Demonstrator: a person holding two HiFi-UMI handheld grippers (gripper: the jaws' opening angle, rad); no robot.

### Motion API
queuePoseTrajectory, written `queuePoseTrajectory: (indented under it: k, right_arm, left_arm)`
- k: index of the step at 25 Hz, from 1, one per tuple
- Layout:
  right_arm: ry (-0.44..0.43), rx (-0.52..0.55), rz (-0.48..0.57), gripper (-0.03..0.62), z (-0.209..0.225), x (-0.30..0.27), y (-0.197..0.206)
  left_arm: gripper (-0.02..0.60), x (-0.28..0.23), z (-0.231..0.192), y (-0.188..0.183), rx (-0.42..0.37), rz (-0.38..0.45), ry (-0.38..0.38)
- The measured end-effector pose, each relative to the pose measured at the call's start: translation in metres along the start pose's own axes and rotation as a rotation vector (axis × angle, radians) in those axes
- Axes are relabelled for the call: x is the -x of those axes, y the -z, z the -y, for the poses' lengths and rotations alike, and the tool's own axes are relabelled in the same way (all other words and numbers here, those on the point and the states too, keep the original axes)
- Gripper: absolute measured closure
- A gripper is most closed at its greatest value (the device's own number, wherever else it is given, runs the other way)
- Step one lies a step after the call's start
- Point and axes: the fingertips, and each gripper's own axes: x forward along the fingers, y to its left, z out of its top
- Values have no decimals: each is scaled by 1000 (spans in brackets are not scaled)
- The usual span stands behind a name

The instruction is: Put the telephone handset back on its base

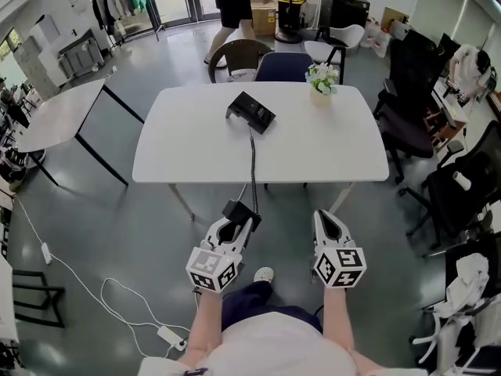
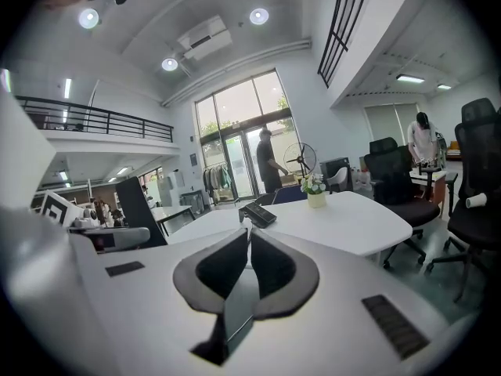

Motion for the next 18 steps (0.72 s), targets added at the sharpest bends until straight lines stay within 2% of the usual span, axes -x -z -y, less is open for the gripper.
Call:
queuePoseTrajectory:
  k: [18]
  right_arm:
    - [3,-8,28,557,0,-74,-21]
  left_arm:
    - [497,-49,-54,-19,-31,13,25]
